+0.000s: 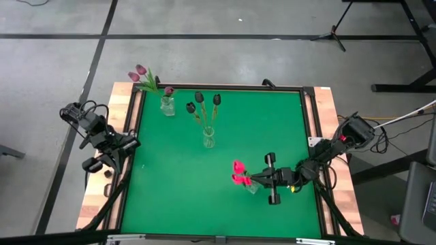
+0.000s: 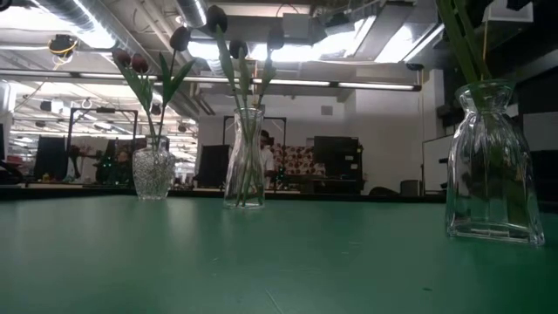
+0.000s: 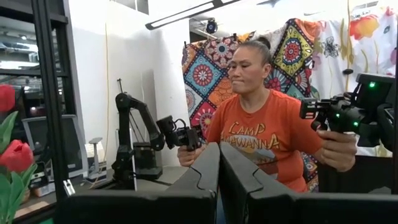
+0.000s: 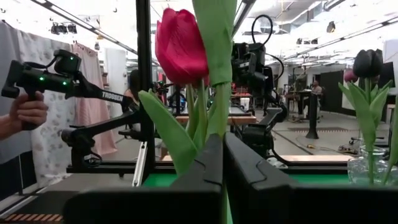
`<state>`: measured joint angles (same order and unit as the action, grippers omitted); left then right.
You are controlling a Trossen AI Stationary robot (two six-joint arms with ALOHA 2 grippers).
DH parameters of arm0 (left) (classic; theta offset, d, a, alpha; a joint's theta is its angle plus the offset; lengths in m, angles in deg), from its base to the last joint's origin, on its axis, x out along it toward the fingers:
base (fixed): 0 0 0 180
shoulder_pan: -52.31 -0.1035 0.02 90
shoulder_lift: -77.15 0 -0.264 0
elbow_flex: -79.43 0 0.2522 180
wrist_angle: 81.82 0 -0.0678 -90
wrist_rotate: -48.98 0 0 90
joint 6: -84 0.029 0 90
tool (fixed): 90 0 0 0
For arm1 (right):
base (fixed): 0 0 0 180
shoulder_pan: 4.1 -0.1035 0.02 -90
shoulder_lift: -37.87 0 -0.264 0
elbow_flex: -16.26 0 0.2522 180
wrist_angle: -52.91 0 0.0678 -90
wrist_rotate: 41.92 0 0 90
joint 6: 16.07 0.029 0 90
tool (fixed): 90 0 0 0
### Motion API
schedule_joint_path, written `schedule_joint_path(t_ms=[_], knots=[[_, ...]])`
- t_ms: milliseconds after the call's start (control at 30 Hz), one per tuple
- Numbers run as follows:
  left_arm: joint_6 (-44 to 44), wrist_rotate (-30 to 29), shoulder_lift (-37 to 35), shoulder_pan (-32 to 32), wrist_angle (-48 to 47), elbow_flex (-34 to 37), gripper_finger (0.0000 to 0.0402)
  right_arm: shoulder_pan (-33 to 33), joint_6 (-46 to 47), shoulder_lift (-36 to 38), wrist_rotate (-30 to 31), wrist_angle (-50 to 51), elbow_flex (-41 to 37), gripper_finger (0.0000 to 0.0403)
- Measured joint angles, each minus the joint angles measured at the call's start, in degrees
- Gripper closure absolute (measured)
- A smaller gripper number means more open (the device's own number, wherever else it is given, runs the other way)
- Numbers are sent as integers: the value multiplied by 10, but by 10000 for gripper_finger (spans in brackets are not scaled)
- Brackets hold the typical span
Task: Sort flowers into vase by color
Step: Put the pink tulip into the bottom transparent vase, then adjust the pink tulips
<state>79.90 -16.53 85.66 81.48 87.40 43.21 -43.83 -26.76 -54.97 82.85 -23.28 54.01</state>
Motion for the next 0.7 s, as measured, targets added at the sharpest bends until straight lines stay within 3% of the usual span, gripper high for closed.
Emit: schedule_joint_path(t_ms=[167,700], knots=[[0,0,0,0,0,0,401,0,6,-1,1,0,0,399],[-2,0,0,0,0,0,401,0,49,0,17,36,-1,330]])
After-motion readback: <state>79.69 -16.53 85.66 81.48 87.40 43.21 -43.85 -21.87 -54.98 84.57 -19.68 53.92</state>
